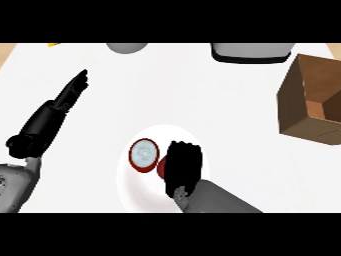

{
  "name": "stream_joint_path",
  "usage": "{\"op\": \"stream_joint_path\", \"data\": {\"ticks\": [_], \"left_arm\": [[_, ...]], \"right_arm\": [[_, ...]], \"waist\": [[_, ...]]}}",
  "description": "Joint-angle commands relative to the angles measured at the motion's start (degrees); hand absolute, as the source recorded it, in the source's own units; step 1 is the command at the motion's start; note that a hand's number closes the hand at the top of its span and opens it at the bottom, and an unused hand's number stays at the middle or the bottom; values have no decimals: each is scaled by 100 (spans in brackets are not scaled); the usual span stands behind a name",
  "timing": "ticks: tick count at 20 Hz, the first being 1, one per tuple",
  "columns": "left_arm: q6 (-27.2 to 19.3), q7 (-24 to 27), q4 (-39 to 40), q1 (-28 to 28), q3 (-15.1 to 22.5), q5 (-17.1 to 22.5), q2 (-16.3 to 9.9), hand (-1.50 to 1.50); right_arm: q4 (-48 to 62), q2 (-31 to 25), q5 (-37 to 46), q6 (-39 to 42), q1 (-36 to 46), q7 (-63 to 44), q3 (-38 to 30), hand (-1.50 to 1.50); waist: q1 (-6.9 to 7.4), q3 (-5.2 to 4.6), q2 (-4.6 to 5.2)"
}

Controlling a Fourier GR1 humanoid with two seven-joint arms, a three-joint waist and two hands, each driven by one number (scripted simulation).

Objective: Pick the tomato from the plate and place it in the cardboard box

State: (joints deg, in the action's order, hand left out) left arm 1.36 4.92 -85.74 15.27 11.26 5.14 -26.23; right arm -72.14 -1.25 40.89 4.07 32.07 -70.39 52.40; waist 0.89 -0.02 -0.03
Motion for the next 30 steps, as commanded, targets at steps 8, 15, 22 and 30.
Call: {"op": "stream_joint_path", "data": {"ticks": [8,15,22,30], "left_arm": [[167,103,131,-54,-163,-136,180,0],[128,112,18,-205,-174,-242,150,0],[164,225,52,-325,-304,-176,90,0],[180,25,-214,-388,-337,-182,78,0]], "right_arm": [[894,119,722,-698,514,-304,455,150],[-1052,-664,486,-429,159,2855,1406,150],[-3364,-2194,604,-941,228,4837,2097,150],[-5633,-4608,-401,-1597,-395,5118,43,150]], "waist": [[4,2,11],[-49,19,-11],[-169,17,-53],[-240,15,-8]]}}
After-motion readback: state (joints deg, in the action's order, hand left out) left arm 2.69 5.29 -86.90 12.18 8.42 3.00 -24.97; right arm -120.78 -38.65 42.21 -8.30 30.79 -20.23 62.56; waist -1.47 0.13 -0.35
